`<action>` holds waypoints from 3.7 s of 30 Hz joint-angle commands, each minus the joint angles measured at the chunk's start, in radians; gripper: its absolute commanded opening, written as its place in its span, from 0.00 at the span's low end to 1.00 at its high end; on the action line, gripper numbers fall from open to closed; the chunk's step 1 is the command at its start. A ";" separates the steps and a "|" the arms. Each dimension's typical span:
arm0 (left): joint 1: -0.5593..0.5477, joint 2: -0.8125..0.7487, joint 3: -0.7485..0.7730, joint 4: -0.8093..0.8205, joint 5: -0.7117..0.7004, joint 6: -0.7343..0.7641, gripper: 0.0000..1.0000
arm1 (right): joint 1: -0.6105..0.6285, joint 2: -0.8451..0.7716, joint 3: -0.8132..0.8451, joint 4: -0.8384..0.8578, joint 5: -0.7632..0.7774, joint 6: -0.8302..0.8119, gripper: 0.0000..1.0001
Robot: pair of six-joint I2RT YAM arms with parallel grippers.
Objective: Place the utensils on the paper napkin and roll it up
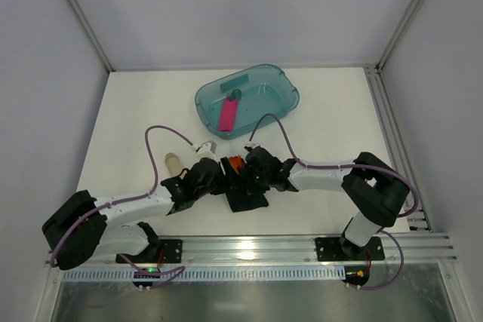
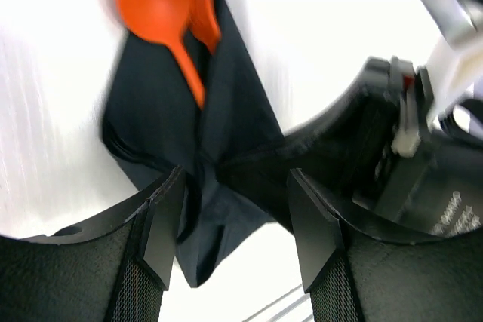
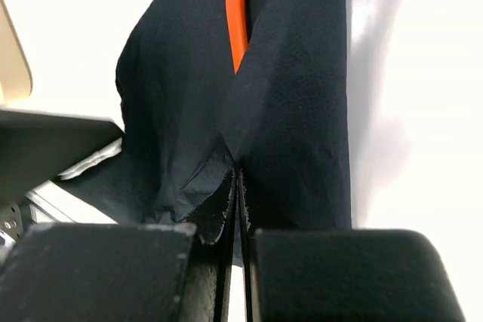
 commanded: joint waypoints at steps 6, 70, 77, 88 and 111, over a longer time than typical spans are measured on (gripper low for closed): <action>0.072 0.087 0.070 0.014 0.048 0.107 0.60 | -0.003 -0.041 -0.074 -0.043 0.148 0.170 0.04; 0.131 0.287 0.216 -0.083 0.272 0.213 0.57 | -0.026 -0.103 -0.127 -0.003 0.238 0.240 0.04; 0.129 0.236 0.193 -0.277 0.193 0.237 0.66 | -0.031 -0.116 -0.157 0.020 0.252 0.268 0.04; 0.123 0.078 0.210 -0.555 0.002 0.094 0.70 | -0.029 -0.107 -0.151 0.028 0.246 0.283 0.04; 0.056 0.090 -0.002 -0.201 0.078 -0.209 0.65 | -0.019 -0.072 -0.114 0.053 0.244 0.343 0.04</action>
